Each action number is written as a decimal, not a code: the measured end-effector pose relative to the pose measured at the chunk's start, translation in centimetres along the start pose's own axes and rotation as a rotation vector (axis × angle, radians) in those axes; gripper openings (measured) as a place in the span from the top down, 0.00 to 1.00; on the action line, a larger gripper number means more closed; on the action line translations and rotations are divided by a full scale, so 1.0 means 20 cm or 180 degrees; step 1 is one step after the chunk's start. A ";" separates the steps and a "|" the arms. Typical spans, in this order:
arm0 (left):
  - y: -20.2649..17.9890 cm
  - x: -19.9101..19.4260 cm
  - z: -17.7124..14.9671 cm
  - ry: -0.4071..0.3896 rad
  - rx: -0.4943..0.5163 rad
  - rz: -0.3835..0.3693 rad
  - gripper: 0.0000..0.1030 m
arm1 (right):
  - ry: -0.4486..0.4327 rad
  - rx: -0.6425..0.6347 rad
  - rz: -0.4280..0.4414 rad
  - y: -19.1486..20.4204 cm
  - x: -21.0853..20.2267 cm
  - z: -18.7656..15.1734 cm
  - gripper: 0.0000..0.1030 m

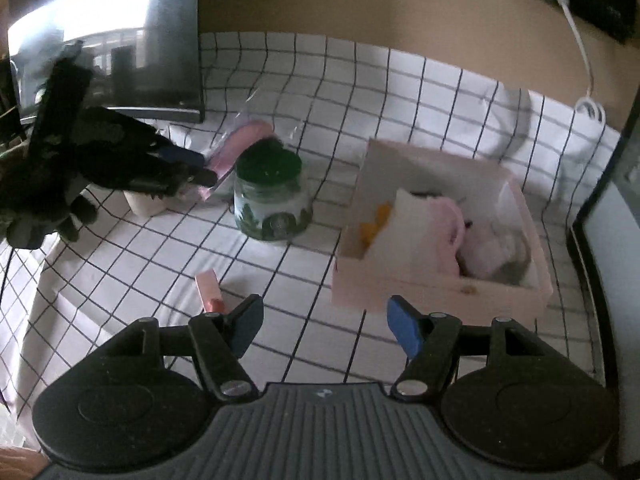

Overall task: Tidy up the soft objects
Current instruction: 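Grasp the pink bagged sponge with the left tool and lift it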

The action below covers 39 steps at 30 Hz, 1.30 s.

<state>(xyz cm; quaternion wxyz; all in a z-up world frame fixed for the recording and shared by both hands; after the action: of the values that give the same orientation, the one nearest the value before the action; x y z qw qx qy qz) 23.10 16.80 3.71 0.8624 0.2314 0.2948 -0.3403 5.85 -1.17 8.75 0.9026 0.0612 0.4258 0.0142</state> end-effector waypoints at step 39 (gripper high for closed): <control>-0.10 0.35 0.64 0.0723 0.0789 -0.0641 0.56 | 0.0231 0.0677 0.0274 -0.29 0.13 -0.12 0.33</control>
<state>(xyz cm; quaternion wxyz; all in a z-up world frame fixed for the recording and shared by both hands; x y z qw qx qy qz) 30.28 4.56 7.88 0.7501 0.3421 0.3677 -0.4303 5.51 -6.39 4.56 0.8736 0.1743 0.4543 0.0099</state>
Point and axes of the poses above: each gripper's, at about its wrist camera, not at the fingertips, and x roughly the way its jaws point, y to its left, z to its top, the point moved 2 cm from there along x, roughly the way its jaws point, and after that the axes turned 11 degrees about x, right-handed, at the moved point
